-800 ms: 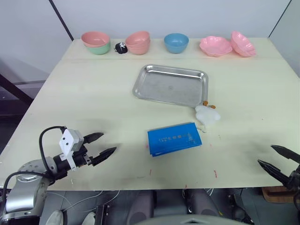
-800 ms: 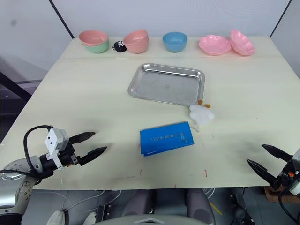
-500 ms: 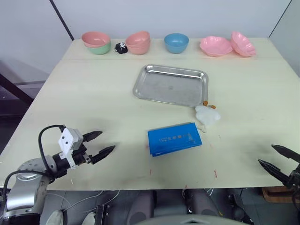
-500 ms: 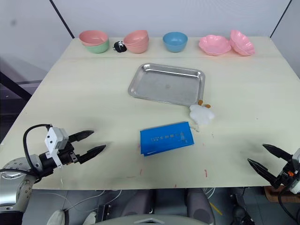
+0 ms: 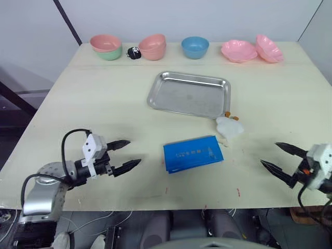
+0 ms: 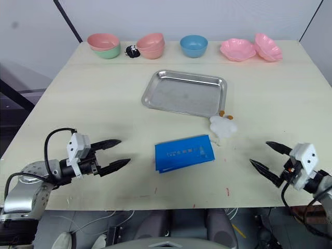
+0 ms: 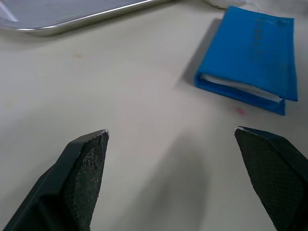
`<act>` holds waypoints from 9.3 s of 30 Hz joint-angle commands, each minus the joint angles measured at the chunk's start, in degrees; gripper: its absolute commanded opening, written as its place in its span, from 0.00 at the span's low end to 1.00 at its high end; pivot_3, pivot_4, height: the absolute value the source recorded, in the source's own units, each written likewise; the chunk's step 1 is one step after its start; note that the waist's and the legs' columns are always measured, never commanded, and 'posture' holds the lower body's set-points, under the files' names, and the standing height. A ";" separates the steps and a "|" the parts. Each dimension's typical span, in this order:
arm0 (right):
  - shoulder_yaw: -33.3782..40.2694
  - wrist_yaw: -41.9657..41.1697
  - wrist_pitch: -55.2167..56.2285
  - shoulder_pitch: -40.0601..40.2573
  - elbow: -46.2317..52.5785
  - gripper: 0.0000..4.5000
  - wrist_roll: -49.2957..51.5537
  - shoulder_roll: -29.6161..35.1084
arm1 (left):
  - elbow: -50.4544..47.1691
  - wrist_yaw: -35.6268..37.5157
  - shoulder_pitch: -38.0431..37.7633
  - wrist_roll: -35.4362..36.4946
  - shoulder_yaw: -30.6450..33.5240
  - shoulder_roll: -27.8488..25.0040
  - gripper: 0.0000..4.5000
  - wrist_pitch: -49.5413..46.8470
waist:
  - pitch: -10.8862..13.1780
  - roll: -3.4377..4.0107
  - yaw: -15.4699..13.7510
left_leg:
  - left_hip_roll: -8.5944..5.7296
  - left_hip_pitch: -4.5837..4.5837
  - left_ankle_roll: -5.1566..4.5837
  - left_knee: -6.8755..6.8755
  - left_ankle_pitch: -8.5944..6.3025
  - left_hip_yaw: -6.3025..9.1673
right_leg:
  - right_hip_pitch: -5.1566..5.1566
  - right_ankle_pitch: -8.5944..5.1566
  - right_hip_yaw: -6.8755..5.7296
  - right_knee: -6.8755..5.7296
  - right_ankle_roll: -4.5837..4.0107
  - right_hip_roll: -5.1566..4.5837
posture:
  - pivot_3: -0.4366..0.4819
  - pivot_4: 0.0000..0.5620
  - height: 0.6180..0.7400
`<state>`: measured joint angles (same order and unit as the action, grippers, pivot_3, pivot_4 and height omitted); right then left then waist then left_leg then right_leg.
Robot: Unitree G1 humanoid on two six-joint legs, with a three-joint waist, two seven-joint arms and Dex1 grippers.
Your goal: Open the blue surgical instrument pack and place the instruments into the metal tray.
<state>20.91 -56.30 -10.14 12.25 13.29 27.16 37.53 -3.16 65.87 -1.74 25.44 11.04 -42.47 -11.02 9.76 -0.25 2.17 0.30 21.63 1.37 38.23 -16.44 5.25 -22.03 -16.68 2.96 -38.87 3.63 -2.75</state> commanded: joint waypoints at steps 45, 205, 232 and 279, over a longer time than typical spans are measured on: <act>-27.16 -0.85 -6.85 -17.57 1.45 0.00 -8.24 -2.95 | 22.95 8.11 21.34 -9.68 -16.62 10.31 0.01 12.40 | -0.05 0.07 0.07 | -0.02 0.06 0.00 0.12 0.01 0.36 | 0.02 0.01 -0.35 -0.12 0.00 0.03 | 0.48 0.27 1.00; -26.98 -15.13 -10.47 -35.90 -10.50 0.00 1.30 1.46 | 33.50 24.40 31.04 -2.06 -16.79 15.02 0.01 19.95 | 0.15 0.08 0.23 | -0.04 0.17 0.00 0.19 0.02 0.56 | 0.06 0.00 -0.52 -0.04 0.00 0.04 | 0.48 0.27 1.00; -27.23 -15.78 -9.99 -34.20 -8.99 0.76 0.96 0.99 | 28.40 26.62 29.73 1.84 -14.21 13.47 0.65 14.80 | 0.15 0.08 0.26 | -0.03 0.16 0.00 0.19 0.02 0.57 | 0.06 0.00 -0.53 -0.04 0.00 0.04 | 0.48 0.27 1.00; -22.76 -5.63 -12.14 -36.70 -23.87 0.26 -9.31 1.45 | 28.84 25.82 29.00 0.60 -15.59 13.17 0.00 15.31 | 0.14 0.09 0.27 | -0.03 0.15 0.00 0.17 0.02 0.48 | 0.00 0.00 -0.46 -0.06 0.00 0.04 | 0.48 0.27 1.00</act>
<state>-1.91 -61.09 -21.63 -25.42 -11.98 18.41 37.52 25.54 89.94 27.26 26.83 -4.61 -29.17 3.99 9.90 -0.16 2.44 0.28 21.78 1.37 38.40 -16.42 5.74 -22.03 -16.68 2.50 -38.94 3.63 -2.71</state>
